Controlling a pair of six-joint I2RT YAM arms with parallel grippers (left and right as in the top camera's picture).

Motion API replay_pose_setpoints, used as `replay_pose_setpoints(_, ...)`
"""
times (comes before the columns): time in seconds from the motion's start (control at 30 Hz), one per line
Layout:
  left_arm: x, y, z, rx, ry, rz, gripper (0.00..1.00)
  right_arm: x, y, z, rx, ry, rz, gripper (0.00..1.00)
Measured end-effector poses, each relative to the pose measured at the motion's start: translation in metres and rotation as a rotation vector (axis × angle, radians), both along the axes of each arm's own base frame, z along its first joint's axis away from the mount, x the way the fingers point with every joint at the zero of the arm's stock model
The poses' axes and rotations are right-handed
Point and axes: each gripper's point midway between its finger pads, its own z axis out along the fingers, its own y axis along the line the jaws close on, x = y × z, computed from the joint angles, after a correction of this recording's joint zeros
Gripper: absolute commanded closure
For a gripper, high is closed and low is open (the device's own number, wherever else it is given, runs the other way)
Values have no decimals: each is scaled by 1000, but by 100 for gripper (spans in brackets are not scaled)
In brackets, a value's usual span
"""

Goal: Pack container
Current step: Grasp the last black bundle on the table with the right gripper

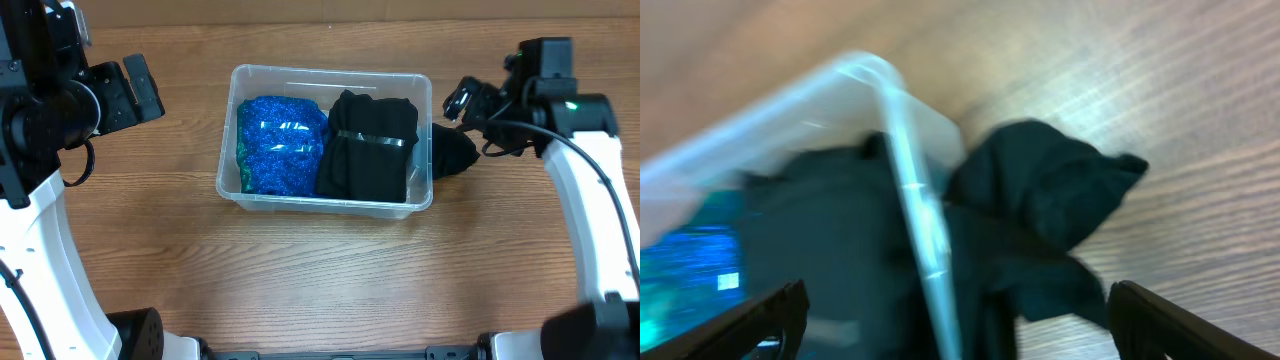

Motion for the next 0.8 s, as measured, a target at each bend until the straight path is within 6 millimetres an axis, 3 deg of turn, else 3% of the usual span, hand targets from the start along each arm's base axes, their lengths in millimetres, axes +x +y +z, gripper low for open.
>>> replay_pose_setpoints(0.1, 0, 0, 0, 0, 0, 0, 0, 3, -3, -38, -20, 98, 0, 14)
replay_pose_setpoints(0.2, 0, 0, 0, 0, 0, 0, 0, 2, -5, -75, -35, 203, 3, 31)
replay_pose_setpoints(0.37, 0, 0, 0, 0, 0, 0, 0, -4, -6, -91, -40, 260, 6, 47)
replay_pose_setpoints(0.47, 0, 0, 0, 0, 0, 0, 0, -5, -5, -91, -39, 264, 12, 47)
replay_pose_setpoints(0.6, 0, 0, 0, 0, 0, 0, 0, -11, 2, -91, -7, 285, 44, 31)
replay_pose_setpoints(0.7, 0, 0, 0, 0, 0, 0, 0, -18, 8, -91, 20, 307, 84, 30)
replay_pose_setpoints(0.8, 0, 0, 0, 0, 0, 0, 0, -26, 13, -91, 40, 331, 124, 37)
